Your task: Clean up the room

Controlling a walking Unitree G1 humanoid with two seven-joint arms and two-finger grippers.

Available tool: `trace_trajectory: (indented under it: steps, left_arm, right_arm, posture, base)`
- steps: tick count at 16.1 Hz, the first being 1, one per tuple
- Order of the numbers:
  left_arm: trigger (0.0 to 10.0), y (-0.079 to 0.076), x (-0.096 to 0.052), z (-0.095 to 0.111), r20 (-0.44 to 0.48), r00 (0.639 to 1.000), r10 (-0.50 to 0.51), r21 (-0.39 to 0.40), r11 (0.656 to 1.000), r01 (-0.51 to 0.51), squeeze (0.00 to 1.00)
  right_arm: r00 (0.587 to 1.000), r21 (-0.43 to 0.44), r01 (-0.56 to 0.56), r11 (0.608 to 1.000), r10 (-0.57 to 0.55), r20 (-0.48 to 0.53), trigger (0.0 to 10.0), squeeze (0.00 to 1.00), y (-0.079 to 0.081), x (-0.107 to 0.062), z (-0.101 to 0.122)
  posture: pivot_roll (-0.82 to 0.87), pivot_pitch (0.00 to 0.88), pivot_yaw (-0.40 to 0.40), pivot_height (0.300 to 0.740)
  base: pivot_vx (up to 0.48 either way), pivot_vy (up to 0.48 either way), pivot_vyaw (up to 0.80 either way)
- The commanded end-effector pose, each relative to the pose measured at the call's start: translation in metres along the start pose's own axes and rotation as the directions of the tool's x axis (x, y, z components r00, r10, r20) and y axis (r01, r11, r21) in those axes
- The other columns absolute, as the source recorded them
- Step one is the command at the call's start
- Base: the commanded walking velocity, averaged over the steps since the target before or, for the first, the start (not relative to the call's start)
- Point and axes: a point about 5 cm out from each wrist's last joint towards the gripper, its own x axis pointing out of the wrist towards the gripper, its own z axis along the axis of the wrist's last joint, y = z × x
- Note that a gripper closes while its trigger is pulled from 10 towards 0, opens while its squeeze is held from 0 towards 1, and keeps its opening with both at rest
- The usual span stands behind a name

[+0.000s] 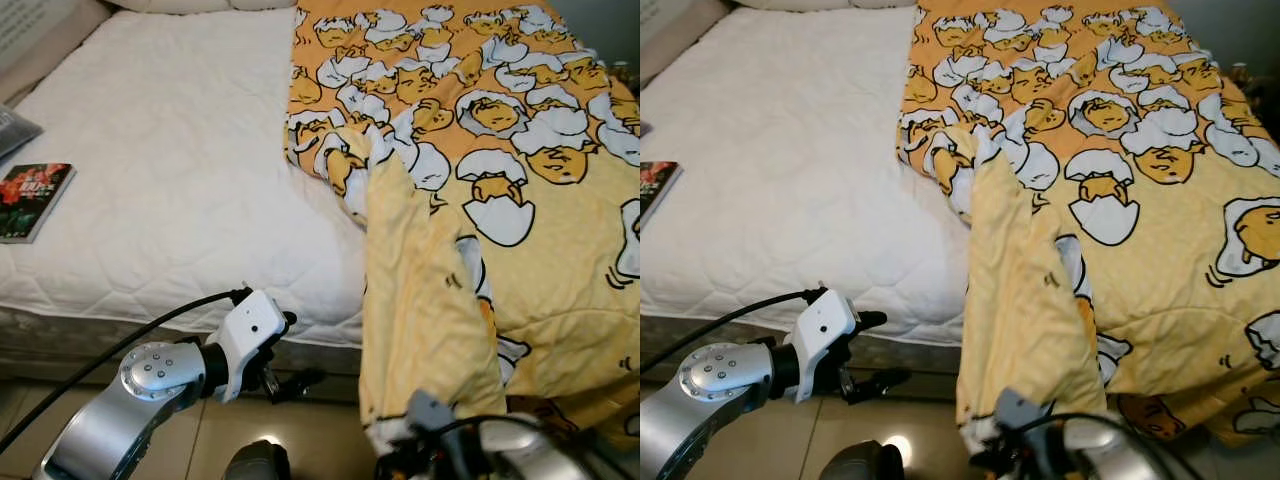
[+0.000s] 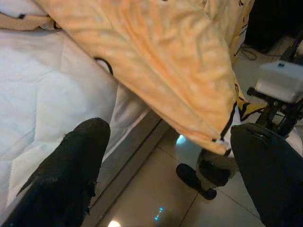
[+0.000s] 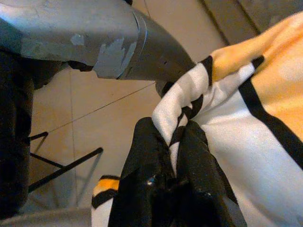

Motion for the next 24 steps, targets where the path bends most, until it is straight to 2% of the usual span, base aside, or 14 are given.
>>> trace_trajectory:
  steps: [1,4,7,9,11,12,14,15,16,18,19,20,21,24]
  left_arm:
    - [10.0,-0.001,-0.002,0.001,-0.002,1.000,-0.008,0.012,1.000,0.008,0.00]
    - [10.0,0.001,-0.003,0.000,-0.004,1.000,-0.003,0.012,1.000,0.003,0.00]
    - [10.0,0.001,-0.003,0.000,-0.006,1.000,-0.006,0.012,1.000,0.007,0.00]
    - [10.0,0.000,-0.002,-0.001,-0.006,1.000,-0.004,0.010,1.000,0.004,0.00]
    - [10.0,0.000,-0.002,-0.002,-0.007,1.000,0.000,0.009,1.000,0.000,0.00]
    - [10.0,0.003,-0.002,-0.004,-0.004,0.999,0.031,0.008,0.999,-0.031,0.00]
    - [10.0,0.010,0.001,-0.004,0.005,0.997,0.075,0.010,0.997,-0.076,0.00]
    - [10.0,0.014,0.003,-0.004,0.007,0.996,0.094,0.015,0.995,-0.094,0.00]
    - [10.0,0.018,0.005,-0.005,0.007,0.993,0.121,0.015,0.992,-0.121,0.00]
    - [10.0,0.026,0.007,-0.006,0.010,0.987,0.163,0.013,0.987,-0.163,0.00]
    - [10.0,0.027,0.008,-0.007,0.009,0.985,0.174,0.011,0.985,-0.174,0.00]
    - [10.0,0.031,0.009,-0.008,0.013,0.979,0.202,-0.001,0.979,-0.202,0.00]
    - [10.0,0.033,0.011,-0.009,0.021,0.972,0.236,-0.021,0.972,-0.235,0.00]
    - [10.0,0.046,0.015,-0.014,0.056,0.895,0.442,-0.129,0.893,-0.432,0.00]
  right_arm:
    - [1.000,0.026,0.012,1.000,-0.012,-0.015,10.0,1.00,-0.001,0.003,-0.003]
    - [0.993,0.067,0.094,0.993,-0.098,0.060,10.0,1.00,0.001,0.043,0.008]
    - [0.994,0.065,0.089,0.994,-0.092,0.053,10.0,1.00,0.022,0.089,0.015]
    - [0.978,0.095,0.185,0.978,-0.192,0.076,10.0,1.00,0.048,0.136,0.038]
    - [0.969,0.088,0.223,0.971,-0.231,0.083,10.0,1.00,0.051,0.143,0.044]
    - [0.908,0.066,0.405,0.912,-0.410,0.084,10.0,1.00,0.052,0.154,0.060]
    - [0.859,0.082,0.505,0.859,-0.509,0.048,10.0,1.00,0.071,0.173,0.076]
    - [0.767,0.144,0.608,0.781,-0.625,0.149,10.0,1.00,-0.012,0.094,0.053]
    - [0.673,0.171,0.678,0.715,-0.698,0.245,10.0,1.00,-0.059,0.016,0.044]
    - [0.507,0.275,0.773,0.572,-0.817,0.276,10.0,1.00,-0.098,-0.081,0.037]
    - [0.461,0.318,0.787,0.528,-0.847,0.265,10.0,1.00,-0.106,-0.103,0.034]
    - [0.387,0.400,0.796,0.455,-0.890,0.242,10.0,0.00,-0.115,-0.142,0.028]
    - [0.329,0.441,0.808,0.391,-0.920,0.212,10.0,0.00,-0.118,-0.168,0.022]
    - [0.168,0.526,0.807,0.266,-0.959,0.227,10.0,0.00,-0.114,-0.183,0.021]
  posture:
    - [0.01,0.082,0.051,0.740]
    - [0.01,0.080,0.055,0.740]
    - [0.01,0.082,0.055,0.740]
    - [0.01,0.077,0.055,0.740]
    - [0.00,0.061,0.059,0.740]
    - [0.00,0.048,0.063,0.740]
    - [-0.02,0.019,0.069,0.740]
    - [-0.03,0.001,0.072,0.740]
    - [-0.04,0.000,0.077,0.740]
    - [-0.05,0.000,0.082,0.740]
    - [-0.06,0.000,0.084,0.740]
    - [-0.07,0.000,0.087,0.740]
    - [-0.08,0.000,0.087,0.740]
    - [-0.08,0.000,0.083,0.740]
  base:
    - [0.000,0.000,0.00]
    - [0.000,0.000,0.00]
    - [0.000,0.000,0.00]
    - [0.000,0.000,0.00]
    - [0.000,0.000,0.00]
    - [0.000,0.000,0.00]
    - [0.000,0.000,0.00]
    - [0.000,0.000,0.00]
    - [0.000,0.000,0.00]
    - [0.000,0.000,0.00]
    - [0.000,0.000,0.00]
    - [0.000,0.000,0.00]
    - [0.000,0.000,0.00]
    - [0.000,0.000,0.00]
